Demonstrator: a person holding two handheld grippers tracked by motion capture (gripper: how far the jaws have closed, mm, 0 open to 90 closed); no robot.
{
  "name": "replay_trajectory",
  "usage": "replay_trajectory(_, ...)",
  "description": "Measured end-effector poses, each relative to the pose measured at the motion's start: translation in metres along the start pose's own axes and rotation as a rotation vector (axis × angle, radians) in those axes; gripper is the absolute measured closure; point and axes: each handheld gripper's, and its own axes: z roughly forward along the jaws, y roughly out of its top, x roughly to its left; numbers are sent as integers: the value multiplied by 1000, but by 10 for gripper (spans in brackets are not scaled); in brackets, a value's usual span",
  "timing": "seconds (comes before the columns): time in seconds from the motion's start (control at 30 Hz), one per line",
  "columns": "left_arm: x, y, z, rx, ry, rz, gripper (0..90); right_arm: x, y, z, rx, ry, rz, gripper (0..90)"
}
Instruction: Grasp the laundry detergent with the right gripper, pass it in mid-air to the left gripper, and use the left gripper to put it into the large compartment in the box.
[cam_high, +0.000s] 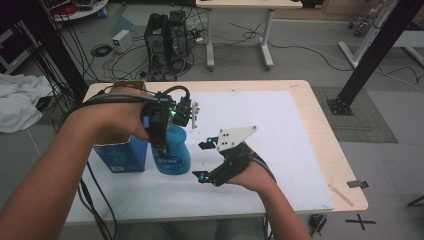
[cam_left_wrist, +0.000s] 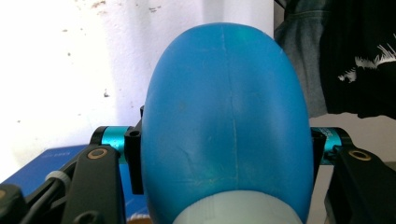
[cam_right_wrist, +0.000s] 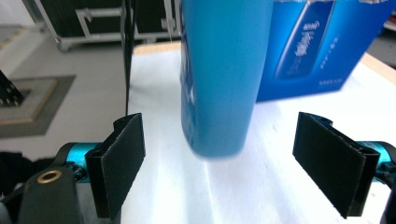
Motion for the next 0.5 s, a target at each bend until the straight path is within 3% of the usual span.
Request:
replay_trajectory(0.03,1,-1,-3,-3,0,6,393,-1,1,-2,15,-6,3,134)
replay_trajectory(0.1,2,-4,-10,-11,21,5,393,6,1,-9,100,-7,105,133)
replay_trajectory(0.2,6,-10,-19,-34,22,-27,392,4,1,-15,99,-26,79,133)
replay_trajectory(0.37,12,-19,-34,-40,27,-94,392,5,-1,-25,127,-36,101,132)
replay_trajectory(0.5,16,-29,-48,-51,28,-196,392,4,-1,-29,136,-53,99,132)
